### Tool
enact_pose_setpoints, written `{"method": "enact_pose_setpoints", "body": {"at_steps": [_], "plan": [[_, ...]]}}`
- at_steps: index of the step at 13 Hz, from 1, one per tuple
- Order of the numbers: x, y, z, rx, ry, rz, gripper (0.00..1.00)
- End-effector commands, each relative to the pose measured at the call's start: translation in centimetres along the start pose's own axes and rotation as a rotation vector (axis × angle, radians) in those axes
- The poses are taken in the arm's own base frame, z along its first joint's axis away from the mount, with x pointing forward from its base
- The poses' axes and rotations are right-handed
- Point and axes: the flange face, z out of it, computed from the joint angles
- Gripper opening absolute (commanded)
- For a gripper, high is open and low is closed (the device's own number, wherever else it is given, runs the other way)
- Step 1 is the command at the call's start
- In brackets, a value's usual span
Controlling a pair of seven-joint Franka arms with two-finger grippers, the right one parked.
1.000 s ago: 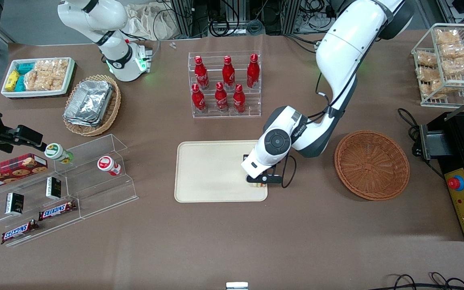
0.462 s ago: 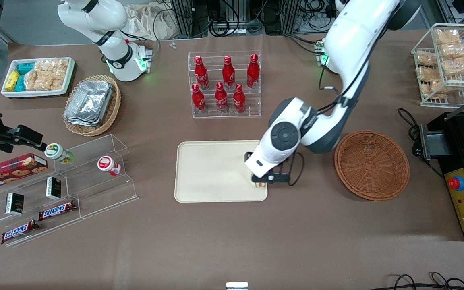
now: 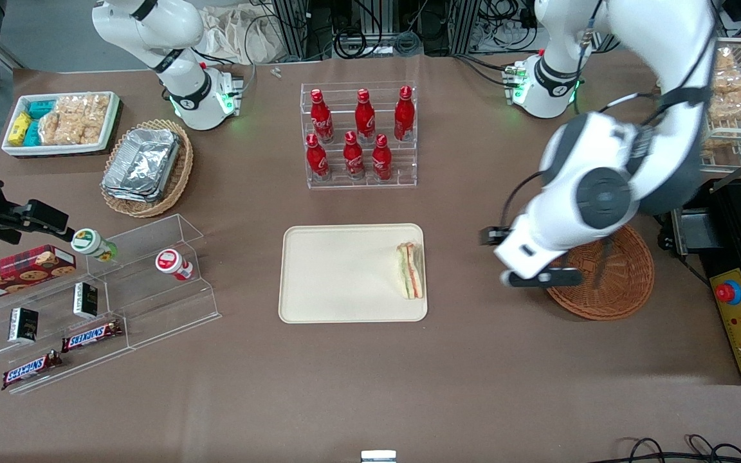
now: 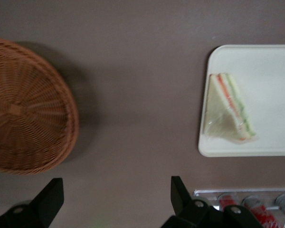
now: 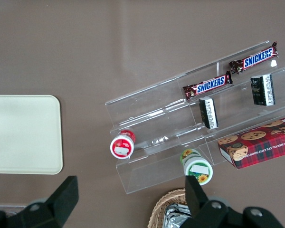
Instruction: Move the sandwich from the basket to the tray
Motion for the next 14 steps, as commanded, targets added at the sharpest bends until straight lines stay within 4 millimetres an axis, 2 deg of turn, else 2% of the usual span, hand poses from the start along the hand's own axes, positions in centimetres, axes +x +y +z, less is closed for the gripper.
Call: {"method": "enact_pose_setpoints", "body": {"at_steps": [1, 3, 5, 7, 10, 11, 13, 14], "plan": [[-1.5, -5.6, -3.4, 0.025, 0.003, 0.005, 1.0], [-1.9, -9.2, -5.4, 0.082, 0.032, -0.007, 1.0], [-1.7, -11.1, -6.4, 0.142, 0.057, -0.03, 1.0], [-1.5, -14.8, -8.2, 0.13, 0.056, -0.092, 1.0], [-1.7, -16.7, -9.6, 0.125, 0.066, -0.113, 1.0], [-1.7, -18.0, -9.6, 0.119, 0.061, -0.085, 1.0], [-1.6, -18.5, -9.7, 0.11, 0.056, 0.025, 1.0], [-1.6, -18.7, -9.8, 0.109, 0.057, 0.026, 1.0]]}}
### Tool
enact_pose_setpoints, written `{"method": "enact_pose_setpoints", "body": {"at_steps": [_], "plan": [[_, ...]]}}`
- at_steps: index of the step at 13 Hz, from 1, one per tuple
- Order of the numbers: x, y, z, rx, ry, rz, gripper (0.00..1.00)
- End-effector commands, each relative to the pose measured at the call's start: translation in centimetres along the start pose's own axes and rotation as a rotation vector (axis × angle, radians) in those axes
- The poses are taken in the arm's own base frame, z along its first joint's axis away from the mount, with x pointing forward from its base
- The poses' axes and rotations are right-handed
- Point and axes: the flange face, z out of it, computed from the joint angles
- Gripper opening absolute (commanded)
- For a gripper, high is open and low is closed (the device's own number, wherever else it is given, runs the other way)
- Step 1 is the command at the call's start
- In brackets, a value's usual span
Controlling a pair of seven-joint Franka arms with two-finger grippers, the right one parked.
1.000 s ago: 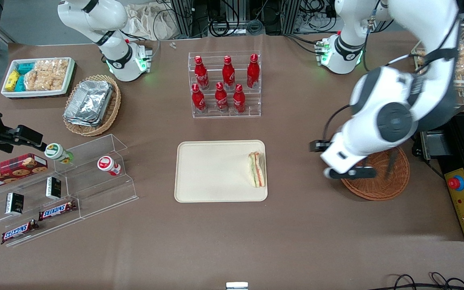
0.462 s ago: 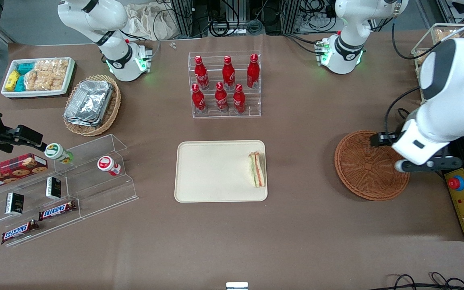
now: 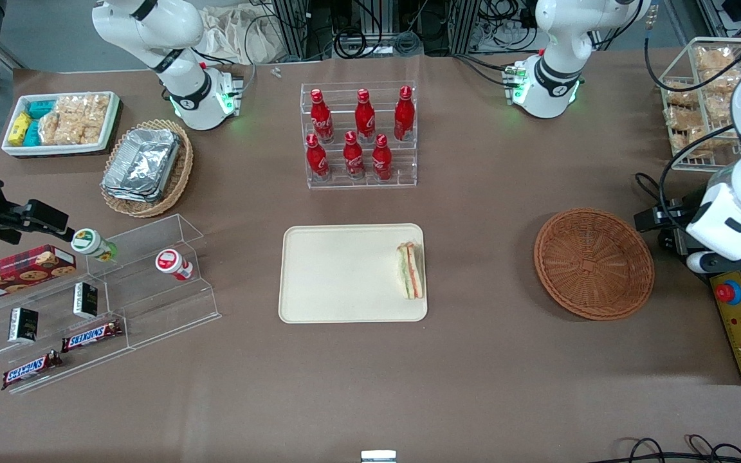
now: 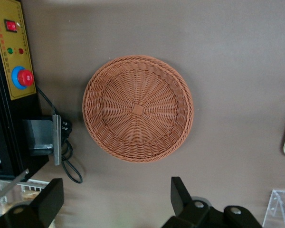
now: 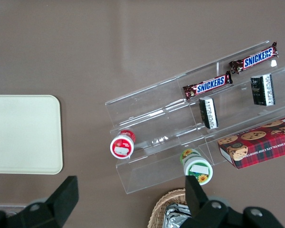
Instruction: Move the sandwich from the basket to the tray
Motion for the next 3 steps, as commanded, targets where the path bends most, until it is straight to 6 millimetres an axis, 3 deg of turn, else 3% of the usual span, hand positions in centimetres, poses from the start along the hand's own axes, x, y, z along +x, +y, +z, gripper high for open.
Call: {"method": "enact_pose_setpoints", "body": {"at_steps": [1, 3], "plan": [[-0.34, -0.33, -0.63, -0.002, -0.005, 0.041, 1.0], [-0.35, -0.33, -0.62, -0.002, -0.006, 0.04, 1.0]]}}
